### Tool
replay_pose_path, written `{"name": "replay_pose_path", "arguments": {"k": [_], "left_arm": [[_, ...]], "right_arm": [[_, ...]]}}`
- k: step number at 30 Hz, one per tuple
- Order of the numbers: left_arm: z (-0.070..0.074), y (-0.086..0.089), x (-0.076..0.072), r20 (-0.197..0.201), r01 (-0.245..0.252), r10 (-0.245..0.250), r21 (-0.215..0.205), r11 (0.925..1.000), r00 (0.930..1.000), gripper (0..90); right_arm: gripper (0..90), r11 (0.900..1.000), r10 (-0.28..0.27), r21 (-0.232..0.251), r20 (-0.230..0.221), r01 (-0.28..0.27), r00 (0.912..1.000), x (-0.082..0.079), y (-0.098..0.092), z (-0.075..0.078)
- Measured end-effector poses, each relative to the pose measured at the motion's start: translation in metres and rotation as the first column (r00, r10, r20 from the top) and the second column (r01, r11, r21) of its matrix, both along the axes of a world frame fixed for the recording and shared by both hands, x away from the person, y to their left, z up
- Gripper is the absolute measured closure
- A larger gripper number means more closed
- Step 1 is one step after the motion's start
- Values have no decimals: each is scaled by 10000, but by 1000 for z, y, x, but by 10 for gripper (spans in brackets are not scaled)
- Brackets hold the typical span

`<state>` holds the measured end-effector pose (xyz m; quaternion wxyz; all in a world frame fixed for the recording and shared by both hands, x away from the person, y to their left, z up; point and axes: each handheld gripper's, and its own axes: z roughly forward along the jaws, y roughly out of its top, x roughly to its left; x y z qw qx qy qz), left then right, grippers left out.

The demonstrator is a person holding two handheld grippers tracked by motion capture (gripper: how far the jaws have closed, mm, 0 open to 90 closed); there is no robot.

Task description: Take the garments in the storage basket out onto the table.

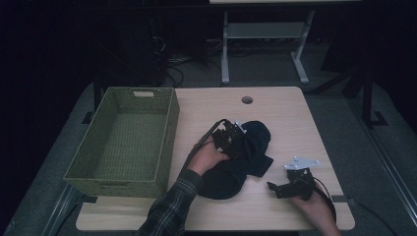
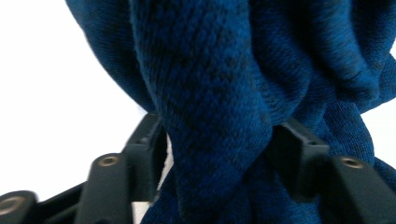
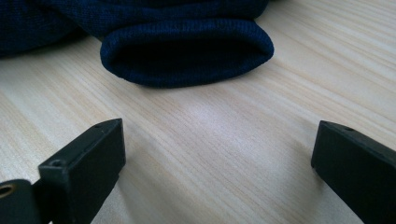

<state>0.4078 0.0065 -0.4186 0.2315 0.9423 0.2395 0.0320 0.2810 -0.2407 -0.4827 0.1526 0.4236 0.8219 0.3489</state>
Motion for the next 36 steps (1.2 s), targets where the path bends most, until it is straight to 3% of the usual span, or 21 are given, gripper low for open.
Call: {"name": "replay_pose_path", "arguments": {"k": [4, 9, 16, 21, 27, 36], "left_arm": [[9, 6, -4, 85, -28, 28, -19, 10000, 10000, 346], [21, 17, -9, 139, -149, 156, -465, 9988, 9998, 338], [35, 32, -16, 276, -182, 202, -695, 9974, 9994, 338], [42, 43, -27, 353, -247, 289, -1144, 9931, 9990, 338], [45, 57, -47, 885, -267, 381, -1264, 9916, 9953, 339], [38, 74, -74, 1090, -301, 473, -1547, 9875, 9929, 428]], "right_arm": [[26, 10000, 7, -7, 10, -7, 10000, 0, 0, 0], [26, 10000, 6, -6, 12, -6, 10000, 0, 0, 0], [26, 10000, 0, -1, 4, 0, 10000, 0, 0, 0], [26, 10000, 9, -20, 16, -9, 10000, 0, 0, 0], [26, 10000, 11, -18, 22, -11, 10000, 0, 0, 0], [26, 10000, 14, -15, 26, -14, 10000, 0, 0, 0]]}}
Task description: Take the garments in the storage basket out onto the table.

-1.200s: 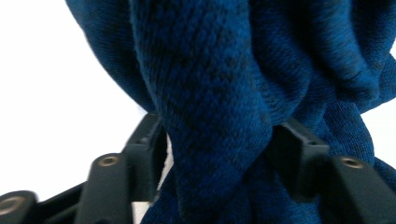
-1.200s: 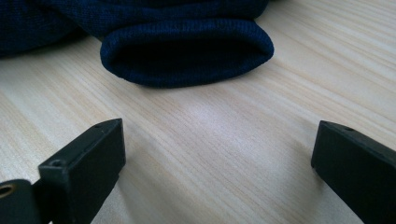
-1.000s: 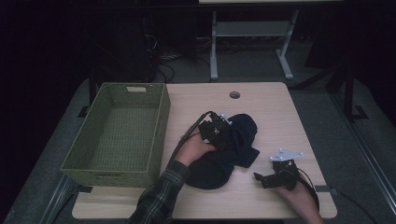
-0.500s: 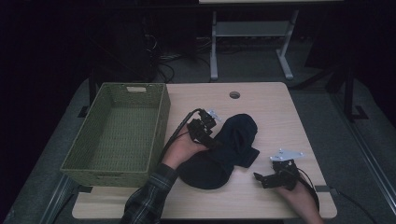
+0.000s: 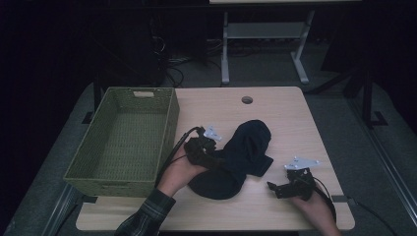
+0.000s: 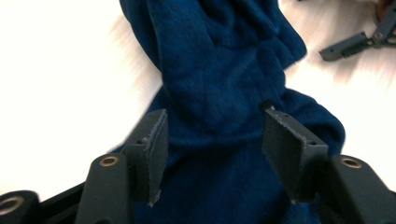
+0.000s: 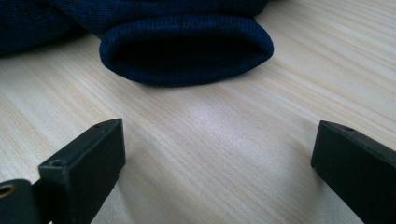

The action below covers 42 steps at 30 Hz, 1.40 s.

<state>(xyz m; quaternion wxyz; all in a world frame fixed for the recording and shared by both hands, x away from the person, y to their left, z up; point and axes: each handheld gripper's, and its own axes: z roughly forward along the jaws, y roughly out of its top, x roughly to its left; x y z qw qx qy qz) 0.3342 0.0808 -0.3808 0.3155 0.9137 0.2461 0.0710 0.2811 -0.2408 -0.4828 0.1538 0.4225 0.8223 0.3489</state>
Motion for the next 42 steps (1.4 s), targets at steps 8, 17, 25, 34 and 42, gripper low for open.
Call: {"name": "replay_pose_path", "arguments": {"k": [8, 17, 25, 34, 42], "left_arm": [[-20, 9, -18, -226, -57, 64, 290, 9996, 9997, 608], [-39, 12, -36, -591, 78, -42, 601, 9982, 9982, 897], [-57, 6, -38, -820, 244, -149, 1163, 9929, 9965, 898], [-65, 4, -38, -968, 252, -117, 1398, 9899, 9952, 897], [-65, 5, -38, -971, 207, -73, 1378, 9902, 9953, 897]], "right_arm": [[26, 10000, -5, 0, -14, 5, 10000, 0, 0, 0], [26, 10000, 8, -3, -18, -8, 10000, 0, 0, 0], [134, 9999, -84, -134, -254, 80, 9996, -2, -1, 8], [264, 9988, -6, 487, 211, -5, 9998, -1, -6, 24], [384, 9953, 270, 917, 620, -326, 9977, 7, -1, 38]]}}
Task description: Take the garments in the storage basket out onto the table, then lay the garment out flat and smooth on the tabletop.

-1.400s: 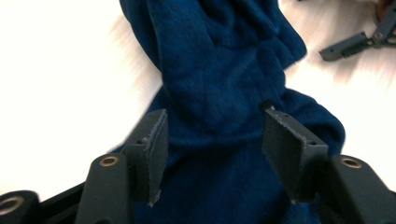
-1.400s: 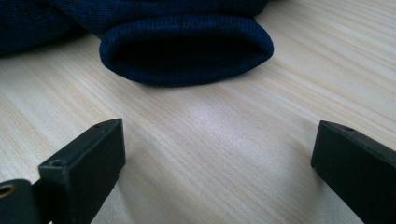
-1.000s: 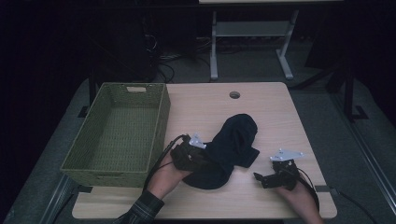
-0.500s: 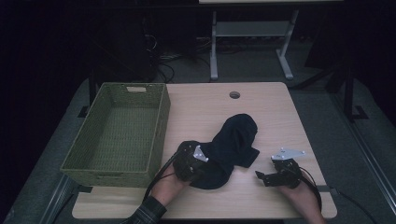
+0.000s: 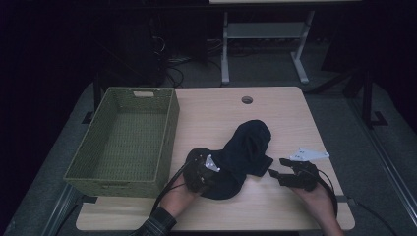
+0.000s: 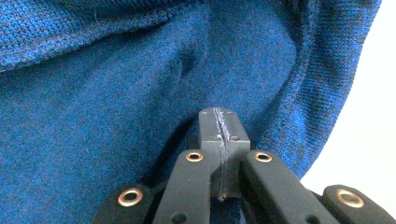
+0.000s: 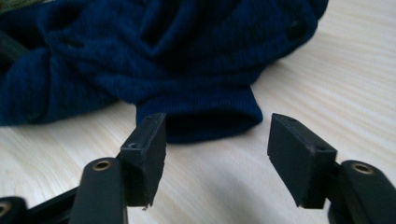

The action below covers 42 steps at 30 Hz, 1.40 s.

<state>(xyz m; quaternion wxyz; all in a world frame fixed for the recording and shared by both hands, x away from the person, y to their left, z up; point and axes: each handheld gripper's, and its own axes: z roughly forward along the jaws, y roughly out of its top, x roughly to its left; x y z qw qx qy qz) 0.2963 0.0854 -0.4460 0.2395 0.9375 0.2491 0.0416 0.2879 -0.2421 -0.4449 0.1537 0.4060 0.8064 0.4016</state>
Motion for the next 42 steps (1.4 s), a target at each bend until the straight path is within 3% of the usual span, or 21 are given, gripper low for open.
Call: {"name": "replay_pose_path", "arguments": {"k": [8, 14, 19, 22, 25, 30, 42], "left_arm": [[0, 0, 0, -36, -56, 55, -61, 10000, 10000, 897], [-1, 2, 2, -192, -80, 76, -205, 9998, 9998, 896], [0, 2, 2, -180, -72, 69, -172, 9998, 9998, 897], [0, 1, 2, -137, -83, 81, -152, 9999, 9999, 897], [0, 1, 2, -124, -65, 63, -129, 9999, 9999, 897], [0, 2, 3, -247, -88, 84, -153, 9998, 9997, 897], [0, 1, 3, -139, -80, 78, -139, 9999, 9999, 897]], "right_arm": [[454, 9995, 268, 177, 265, -273, 9993, 13, 14, 17], [502, 9967, 480, 637, 303, -498, 9984, 26, 23, 28], [550, 9966, 501, 636, 347, -523, 9981, 37, 30, 30], [566, 9969, 462, 632, 120, -469, 9989, 45, 32, 29], [666, 9955, 588, 744, 95, -594, 9982, 50, 34, 29], [840, 9961, 577, 652, 174, -587, 9982, 57, 39, 32], [871, 9961, 857, 163, 487, -866, 9951, 87, 61, 64]]}}
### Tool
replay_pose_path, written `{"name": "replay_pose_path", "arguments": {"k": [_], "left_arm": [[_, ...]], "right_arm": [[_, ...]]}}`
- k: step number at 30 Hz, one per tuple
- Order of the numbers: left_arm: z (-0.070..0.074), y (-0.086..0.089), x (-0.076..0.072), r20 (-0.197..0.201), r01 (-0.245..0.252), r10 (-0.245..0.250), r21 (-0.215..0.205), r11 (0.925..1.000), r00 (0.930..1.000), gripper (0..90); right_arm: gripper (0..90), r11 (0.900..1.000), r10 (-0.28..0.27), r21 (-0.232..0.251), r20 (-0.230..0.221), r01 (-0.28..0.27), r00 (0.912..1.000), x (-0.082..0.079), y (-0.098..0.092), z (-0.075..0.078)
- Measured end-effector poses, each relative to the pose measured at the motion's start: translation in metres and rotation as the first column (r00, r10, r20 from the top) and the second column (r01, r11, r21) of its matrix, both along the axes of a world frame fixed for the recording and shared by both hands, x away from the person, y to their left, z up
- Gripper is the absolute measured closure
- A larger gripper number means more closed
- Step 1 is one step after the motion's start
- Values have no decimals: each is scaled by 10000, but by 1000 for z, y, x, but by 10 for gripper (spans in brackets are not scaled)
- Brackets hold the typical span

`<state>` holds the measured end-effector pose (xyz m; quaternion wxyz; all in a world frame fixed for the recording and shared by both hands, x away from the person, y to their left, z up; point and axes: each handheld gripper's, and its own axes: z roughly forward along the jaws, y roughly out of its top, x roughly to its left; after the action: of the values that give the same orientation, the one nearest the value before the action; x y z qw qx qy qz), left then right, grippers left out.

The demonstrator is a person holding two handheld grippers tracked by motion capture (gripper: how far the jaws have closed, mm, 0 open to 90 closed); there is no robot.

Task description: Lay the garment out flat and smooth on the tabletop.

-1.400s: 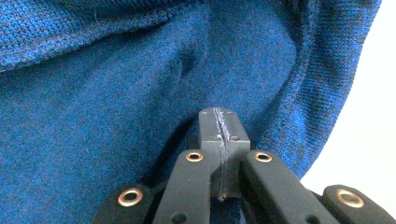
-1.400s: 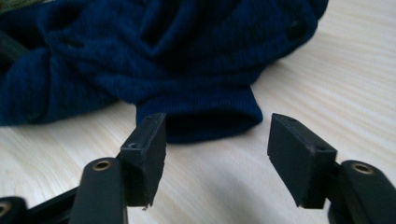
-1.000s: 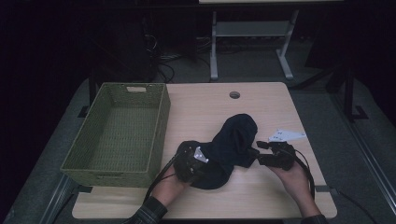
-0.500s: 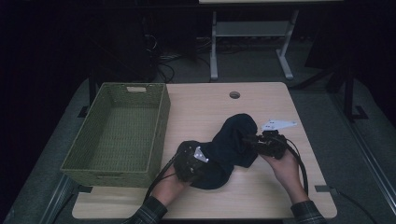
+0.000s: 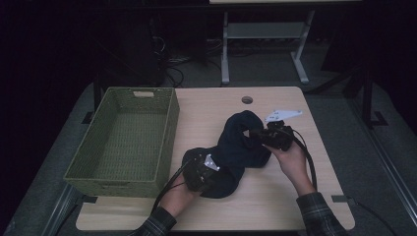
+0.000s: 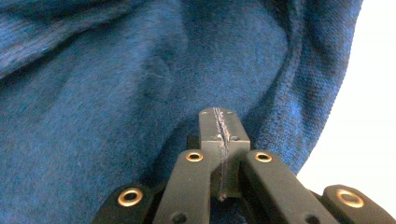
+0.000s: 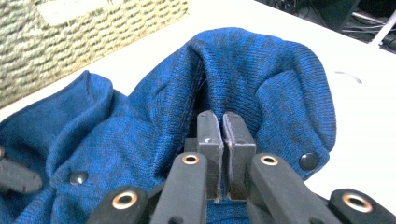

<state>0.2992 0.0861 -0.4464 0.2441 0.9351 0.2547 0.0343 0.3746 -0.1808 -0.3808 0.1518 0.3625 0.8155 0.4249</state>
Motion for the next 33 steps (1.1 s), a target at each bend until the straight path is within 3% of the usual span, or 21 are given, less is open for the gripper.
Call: {"name": "replay_pose_path", "arguments": {"k": [5, 11, 20, 28, 30, 33], "left_arm": [[0, 0, 0, -53, -8, 8, -59, 10000, 10000, 898], [0, 0, 0, -98, 1, -1, 7, 10000, 10000, 898], [0, 1, 1, -127, 31, -31, 26, 10000, 9999, 898], [0, 1, 1, -104, 4, -4, -9, 10000, 9999, 898], [0, 1, 1, -127, 5, -5, -21, 10000, 9999, 898], [1, 1, 2, -210, 29, -29, 0, 10000, 9998, 898]], "right_arm": [[873, 9999, 20, -145, 43, -19, 10000, 19, 17, 11], [875, 9988, -14, -497, -46, 12, 10000, 43, 39, 14], [876, 9963, -106, -855, -176, 91, 9998, 82, 67, 6], [874, 9947, -403, -976, -703, 333, 9967, 109, 77, -6], [826, 9972, -251, -723, -781, 194, 9966, 110, 77, -7], [651, 9993, -94, -356, -592, 73, 9982, 104, 73, -2]]}}
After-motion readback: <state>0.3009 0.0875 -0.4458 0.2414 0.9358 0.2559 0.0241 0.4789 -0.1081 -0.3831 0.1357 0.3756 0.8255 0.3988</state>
